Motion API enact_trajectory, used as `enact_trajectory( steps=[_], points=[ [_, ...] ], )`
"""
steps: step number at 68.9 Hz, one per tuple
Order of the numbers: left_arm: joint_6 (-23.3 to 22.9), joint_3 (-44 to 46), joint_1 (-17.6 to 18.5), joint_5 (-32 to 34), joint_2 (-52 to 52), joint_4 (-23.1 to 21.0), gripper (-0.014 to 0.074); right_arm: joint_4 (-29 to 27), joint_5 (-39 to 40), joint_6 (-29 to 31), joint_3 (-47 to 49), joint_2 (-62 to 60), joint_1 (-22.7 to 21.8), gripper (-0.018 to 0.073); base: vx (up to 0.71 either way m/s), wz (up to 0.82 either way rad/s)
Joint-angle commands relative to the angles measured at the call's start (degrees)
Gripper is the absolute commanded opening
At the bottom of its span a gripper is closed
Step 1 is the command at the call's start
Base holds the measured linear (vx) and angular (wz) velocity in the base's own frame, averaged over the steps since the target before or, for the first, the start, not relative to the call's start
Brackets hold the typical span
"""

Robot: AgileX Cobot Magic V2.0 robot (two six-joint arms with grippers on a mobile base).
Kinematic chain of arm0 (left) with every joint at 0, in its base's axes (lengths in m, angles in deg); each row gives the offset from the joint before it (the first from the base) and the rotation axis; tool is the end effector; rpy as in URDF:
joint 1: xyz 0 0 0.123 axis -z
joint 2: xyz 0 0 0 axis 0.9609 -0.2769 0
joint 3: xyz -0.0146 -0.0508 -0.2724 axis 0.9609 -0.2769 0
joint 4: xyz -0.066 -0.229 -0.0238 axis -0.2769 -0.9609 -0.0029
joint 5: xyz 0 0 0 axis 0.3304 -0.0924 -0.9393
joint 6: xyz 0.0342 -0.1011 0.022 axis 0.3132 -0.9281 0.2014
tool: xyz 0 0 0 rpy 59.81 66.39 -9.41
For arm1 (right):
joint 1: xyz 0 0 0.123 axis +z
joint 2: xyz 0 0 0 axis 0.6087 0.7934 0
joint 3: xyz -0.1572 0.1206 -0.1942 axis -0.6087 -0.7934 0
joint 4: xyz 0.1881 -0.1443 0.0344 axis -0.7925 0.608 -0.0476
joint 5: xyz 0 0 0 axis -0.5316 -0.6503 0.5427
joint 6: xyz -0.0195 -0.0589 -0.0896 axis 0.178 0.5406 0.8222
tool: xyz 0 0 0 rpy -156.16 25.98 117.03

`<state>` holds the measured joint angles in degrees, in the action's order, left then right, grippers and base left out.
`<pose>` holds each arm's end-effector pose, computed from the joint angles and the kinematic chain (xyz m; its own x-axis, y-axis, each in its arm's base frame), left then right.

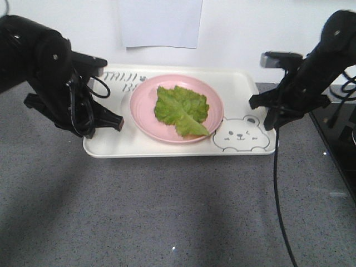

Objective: Transfer vegetables to tray and serve
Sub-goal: 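Lower the tray onto the counter with both grippers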

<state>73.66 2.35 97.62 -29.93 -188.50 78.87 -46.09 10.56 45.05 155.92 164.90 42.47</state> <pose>0.3406 -0.1325 0.2801 -0.9147 0.2415 -0.3241 0.2249 0.9704 0.0884 0.4011 0.0585 0.2555 -0.9418 -0.2166 -0.2571 -0.2660 0.9477 0.1761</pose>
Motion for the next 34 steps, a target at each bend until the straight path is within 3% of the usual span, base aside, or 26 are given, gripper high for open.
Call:
enact_trajectory(
  steps=[1, 34],
  points=[
    [2.0, 1.7, 1.1, 5.4, 0.6, -0.8, -0.0006, -2.5, -2.6, 0.8, 1.6, -1.7, 2.0, -0.0002, 0.0, 0.0],
    [2.0, 1.7, 1.1, 3.7, -6.9, 1.7, -0.0006, -0.6, -2.6, 0.2, 1.5, 1.8, 2.4, 0.001, 0.0, 0.0]
  ],
)
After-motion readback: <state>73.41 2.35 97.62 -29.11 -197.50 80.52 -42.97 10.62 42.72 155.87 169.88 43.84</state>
